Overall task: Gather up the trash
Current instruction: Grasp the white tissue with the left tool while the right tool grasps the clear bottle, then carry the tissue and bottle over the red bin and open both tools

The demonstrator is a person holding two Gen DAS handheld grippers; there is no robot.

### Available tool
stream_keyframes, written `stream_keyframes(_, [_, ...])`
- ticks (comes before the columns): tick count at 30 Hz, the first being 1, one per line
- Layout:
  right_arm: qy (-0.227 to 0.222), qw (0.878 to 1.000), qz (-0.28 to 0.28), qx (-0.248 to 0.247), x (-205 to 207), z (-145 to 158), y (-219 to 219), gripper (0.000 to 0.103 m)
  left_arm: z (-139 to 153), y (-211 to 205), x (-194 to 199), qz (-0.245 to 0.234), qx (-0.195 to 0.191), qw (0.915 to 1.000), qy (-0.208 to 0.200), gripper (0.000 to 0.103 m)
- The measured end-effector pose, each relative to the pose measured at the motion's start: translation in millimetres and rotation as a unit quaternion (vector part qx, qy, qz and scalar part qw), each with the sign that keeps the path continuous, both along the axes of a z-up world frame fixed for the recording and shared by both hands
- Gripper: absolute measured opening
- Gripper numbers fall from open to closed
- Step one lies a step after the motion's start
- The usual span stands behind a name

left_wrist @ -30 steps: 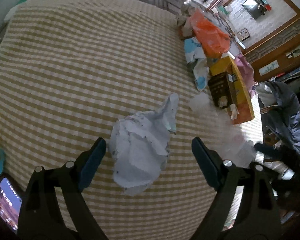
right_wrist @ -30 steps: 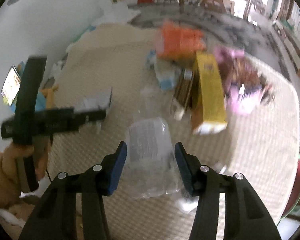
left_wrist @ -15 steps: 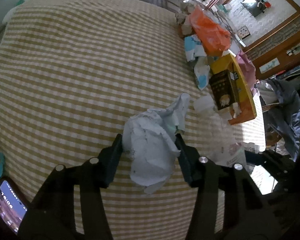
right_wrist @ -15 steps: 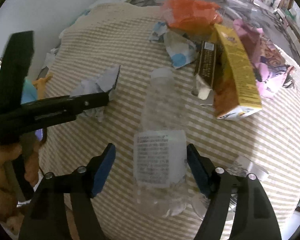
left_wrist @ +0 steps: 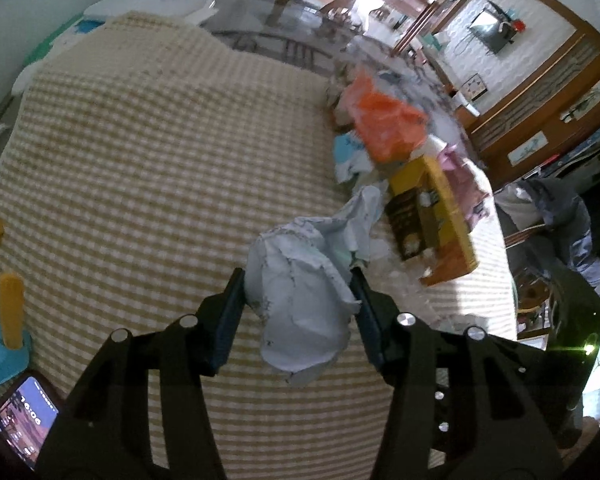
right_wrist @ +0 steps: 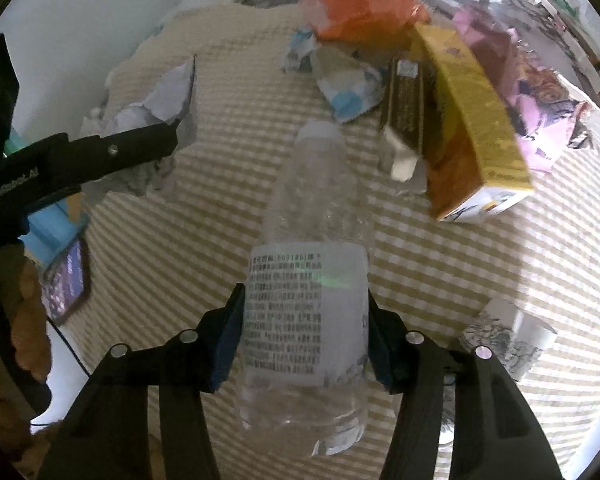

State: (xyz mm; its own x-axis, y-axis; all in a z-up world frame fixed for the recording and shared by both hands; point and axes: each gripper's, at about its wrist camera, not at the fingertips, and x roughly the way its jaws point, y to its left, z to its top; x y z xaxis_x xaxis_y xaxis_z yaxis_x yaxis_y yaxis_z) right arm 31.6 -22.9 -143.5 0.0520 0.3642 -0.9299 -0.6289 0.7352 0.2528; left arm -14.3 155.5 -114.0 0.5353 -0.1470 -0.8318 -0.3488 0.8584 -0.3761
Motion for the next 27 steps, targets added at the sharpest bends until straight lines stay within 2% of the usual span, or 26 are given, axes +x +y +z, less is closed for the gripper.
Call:
stream_keyframes(12, [-0.047,0.993,-0.071,0.08,18.5,63.2,-42.2,0.053,32.1,-15.6,12.9,-0.006,-0.001,0.9993,-0.038,0.05])
stream_keyframes(20, [-0.057,0.986,-0.123,0.095,29.8,72.5,-78.9,0.053,36.7,-36.5,21.5,-0.021,-0.001,0.9989,-0.042,0.05])
stream_keyframes(27, [-0.065,0.977,-0.168,0.113,35.7,78.9,-125.2,0.053,43.3,-71.7,37.7,-0.053,-0.002,0.9976,-0.045,0.05])
